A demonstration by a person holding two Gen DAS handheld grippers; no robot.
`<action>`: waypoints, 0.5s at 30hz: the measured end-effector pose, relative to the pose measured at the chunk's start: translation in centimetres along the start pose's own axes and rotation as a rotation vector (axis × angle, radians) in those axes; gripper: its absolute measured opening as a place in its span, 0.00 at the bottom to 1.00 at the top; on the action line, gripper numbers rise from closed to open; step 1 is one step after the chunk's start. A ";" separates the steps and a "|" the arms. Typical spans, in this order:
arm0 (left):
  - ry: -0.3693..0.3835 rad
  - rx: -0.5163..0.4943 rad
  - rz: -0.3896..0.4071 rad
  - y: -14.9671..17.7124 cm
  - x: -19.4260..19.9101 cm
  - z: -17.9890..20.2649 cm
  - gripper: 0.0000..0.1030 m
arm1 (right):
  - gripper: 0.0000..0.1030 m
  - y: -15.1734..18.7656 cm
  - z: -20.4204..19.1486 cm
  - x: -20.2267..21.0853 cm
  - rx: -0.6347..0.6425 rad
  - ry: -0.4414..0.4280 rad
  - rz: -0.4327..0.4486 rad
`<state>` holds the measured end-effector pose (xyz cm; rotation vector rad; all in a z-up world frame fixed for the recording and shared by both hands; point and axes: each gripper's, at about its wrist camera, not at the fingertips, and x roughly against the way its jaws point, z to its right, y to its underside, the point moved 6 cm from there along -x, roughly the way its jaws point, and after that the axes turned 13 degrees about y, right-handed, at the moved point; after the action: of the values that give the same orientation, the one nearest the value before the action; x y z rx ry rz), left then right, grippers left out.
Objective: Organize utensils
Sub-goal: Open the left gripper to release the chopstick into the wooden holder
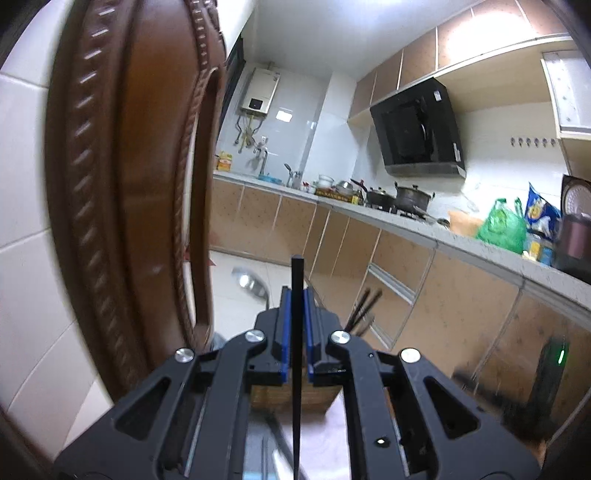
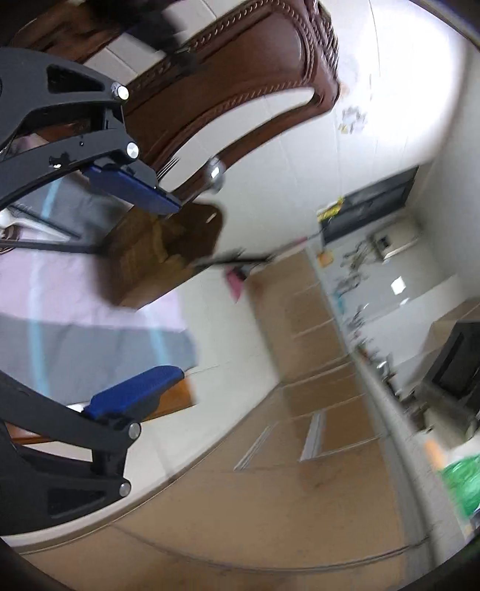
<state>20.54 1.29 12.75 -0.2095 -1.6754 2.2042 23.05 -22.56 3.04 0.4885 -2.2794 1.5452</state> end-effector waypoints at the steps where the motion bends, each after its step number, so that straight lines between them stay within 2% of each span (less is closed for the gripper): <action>1: 0.001 0.003 0.011 -0.8 -0.6 0.2 0.06 | 0.80 0.1 0.3 -0.5 -0.031 -0.034 -0.039; 2: 0.001 0.005 0.022 -1.8 -1.5 0.3 0.06 | 0.80 0.1 0.1 -0.6 -0.046 -0.067 -0.053; 5: -0.023 -0.012 0.052 -4.4 -4.1 0.6 0.06 | 0.80 -0.3 0.2 -0.4 -0.007 -0.046 -0.016; 9: -0.066 -0.057 0.099 -7.0 -7.0 0.5 0.06 | 0.80 0.1 1.2 -0.1 -0.024 -0.056 -0.028; 12: -0.093 -0.060 0.125 -7.7 -8.8 -0.3 0.06 | 0.80 0.1 1.6 -0.1 -0.026 -0.059 -0.035; 15: -0.123 -0.048 0.131 -7.0 -11.1 -1.8 0.06 | 0.80 0.1 1.9 -0.2 -0.036 -0.063 -0.042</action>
<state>32.73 0.35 17.77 -0.2050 -1.8297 2.3162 22.99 -24.25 2.22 0.5788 -2.3238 1.4865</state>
